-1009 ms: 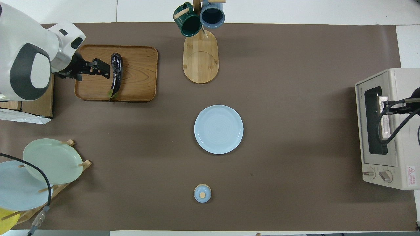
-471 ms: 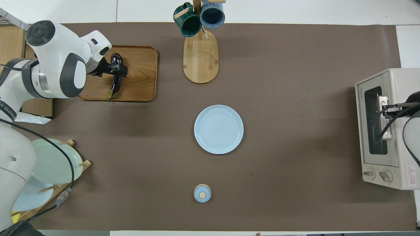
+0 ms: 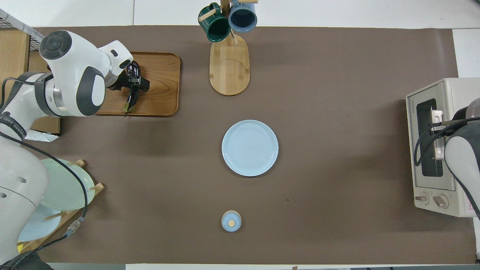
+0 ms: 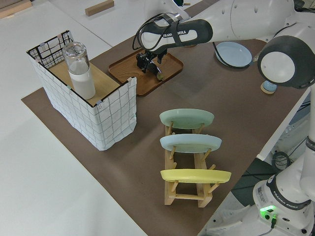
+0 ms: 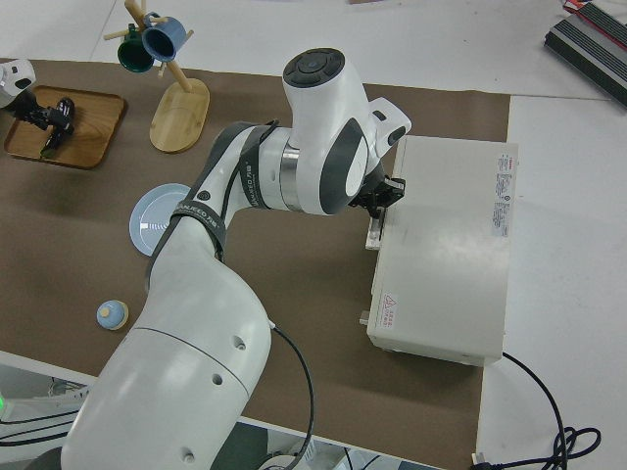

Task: Put eggplant into oven
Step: 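Pull the oven door open with the right gripper while the left gripper lifts the eggplant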

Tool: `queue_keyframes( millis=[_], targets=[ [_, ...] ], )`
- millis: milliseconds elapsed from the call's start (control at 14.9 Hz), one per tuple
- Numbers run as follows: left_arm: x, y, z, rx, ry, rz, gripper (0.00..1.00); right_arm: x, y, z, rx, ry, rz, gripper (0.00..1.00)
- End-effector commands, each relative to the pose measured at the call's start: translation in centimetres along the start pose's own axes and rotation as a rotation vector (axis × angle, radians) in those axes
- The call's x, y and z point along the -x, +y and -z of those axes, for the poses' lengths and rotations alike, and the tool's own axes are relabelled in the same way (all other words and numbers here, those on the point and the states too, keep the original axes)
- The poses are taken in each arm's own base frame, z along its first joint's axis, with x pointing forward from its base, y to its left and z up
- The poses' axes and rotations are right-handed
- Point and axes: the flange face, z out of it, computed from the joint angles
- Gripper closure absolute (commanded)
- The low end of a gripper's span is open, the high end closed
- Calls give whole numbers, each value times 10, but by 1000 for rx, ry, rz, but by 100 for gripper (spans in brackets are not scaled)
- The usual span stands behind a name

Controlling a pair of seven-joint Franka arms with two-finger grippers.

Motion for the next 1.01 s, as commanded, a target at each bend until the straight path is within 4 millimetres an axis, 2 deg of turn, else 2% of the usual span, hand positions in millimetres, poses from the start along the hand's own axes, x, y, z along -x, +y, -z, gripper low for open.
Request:
queue_keyframes(
  millis=[0, 202, 269, 404, 538, 673, 807, 942],
  targets=[
    [4, -1, 3, -18, 2, -29, 33, 0, -26, -38, -3, 20, 53, 100],
    [1, 1, 11, -15, -25, -30, 89, -9, -56, -53, -6, 38, 44, 100],
    [0, 3, 16, -15, -27, -33, 100, -12, -65, -56, -6, 43, 50, 100],
    [-2, 4, 23, -8, -32, -29, 100, -18, -70, -70, -40, 54, 29, 100],
    [-5, 8, 58, 17, -32, -15, 100, -17, -79, -86, -76, 80, 14, 100],
    [3, 23, 99, 68, -17, 9, 100, -15, -96, -95, -79, 94, 32, 100],
    [16, 47, 132, 70, -45, 50, 100, -18, -101, -112, -79, 86, 13, 100],
    [32, 99, 160, 68, -64, 73, 100, -21, -105, -129, -79, 73, 15, 100]
  ],
)
